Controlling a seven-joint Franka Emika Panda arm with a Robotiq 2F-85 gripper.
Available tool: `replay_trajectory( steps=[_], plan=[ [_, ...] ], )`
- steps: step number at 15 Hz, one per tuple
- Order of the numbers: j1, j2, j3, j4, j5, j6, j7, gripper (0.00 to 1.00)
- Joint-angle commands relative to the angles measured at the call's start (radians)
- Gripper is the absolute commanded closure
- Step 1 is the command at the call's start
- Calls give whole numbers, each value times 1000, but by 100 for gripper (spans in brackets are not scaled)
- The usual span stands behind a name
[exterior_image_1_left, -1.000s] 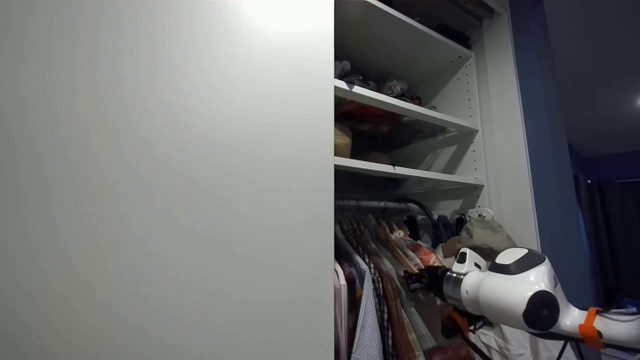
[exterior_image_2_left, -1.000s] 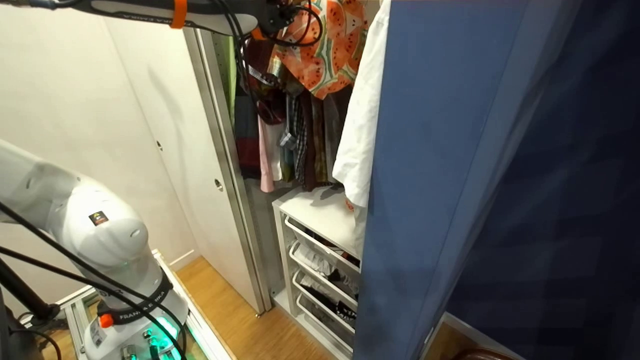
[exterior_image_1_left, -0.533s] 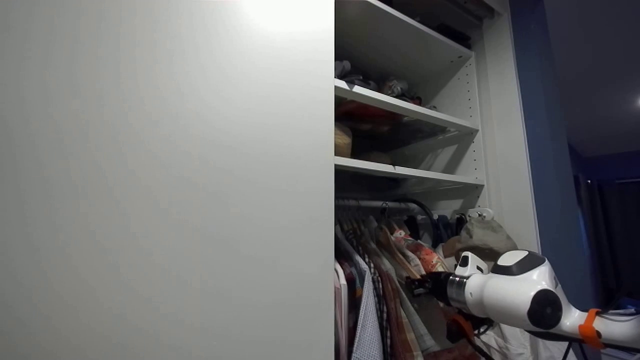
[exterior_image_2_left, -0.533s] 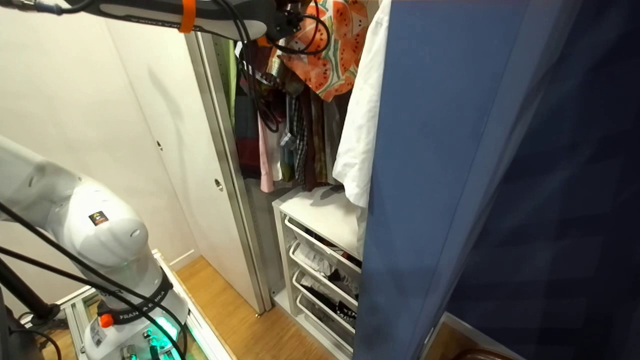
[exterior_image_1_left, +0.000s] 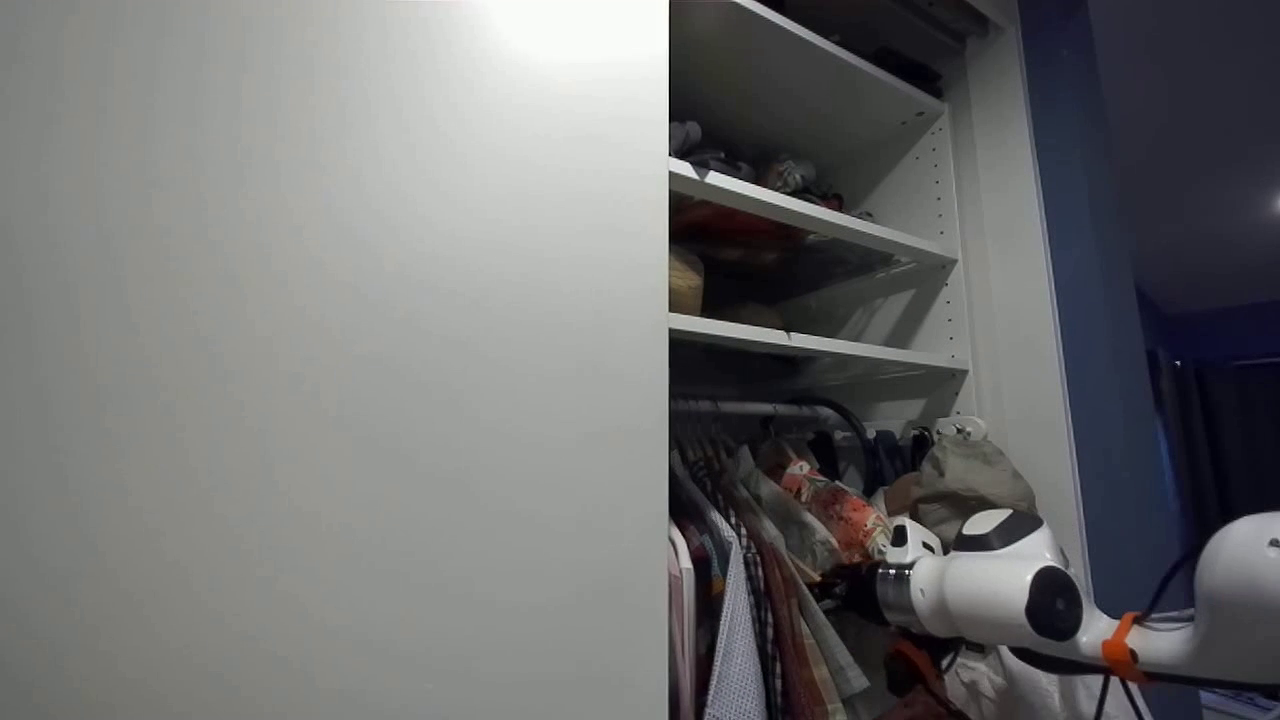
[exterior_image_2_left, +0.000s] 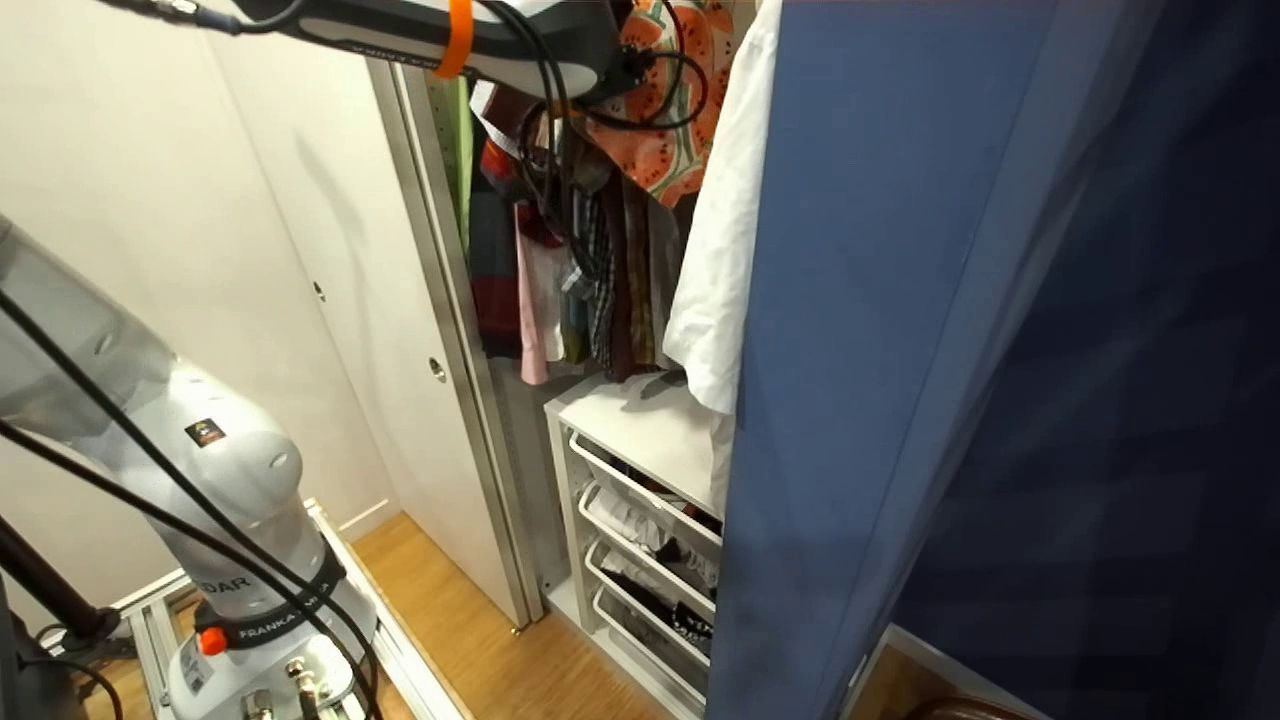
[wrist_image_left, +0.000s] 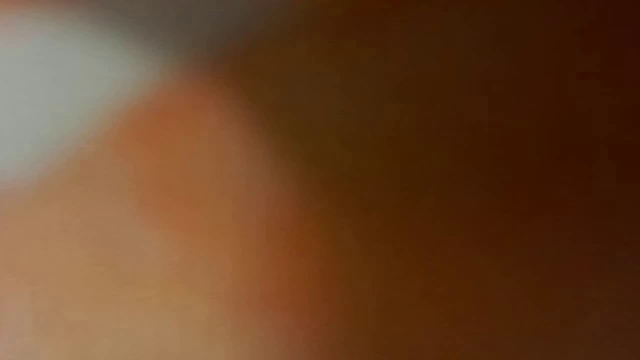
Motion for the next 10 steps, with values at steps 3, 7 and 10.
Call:
replay_trajectory(
  steps=[3,7,10],
  plan=[
    [49,163,-11,296,116,17,6,96],
    [57,210,-7,378,127,0,-2,96],
    [49,229,-15,422,142,4,8,96]
  ],
)
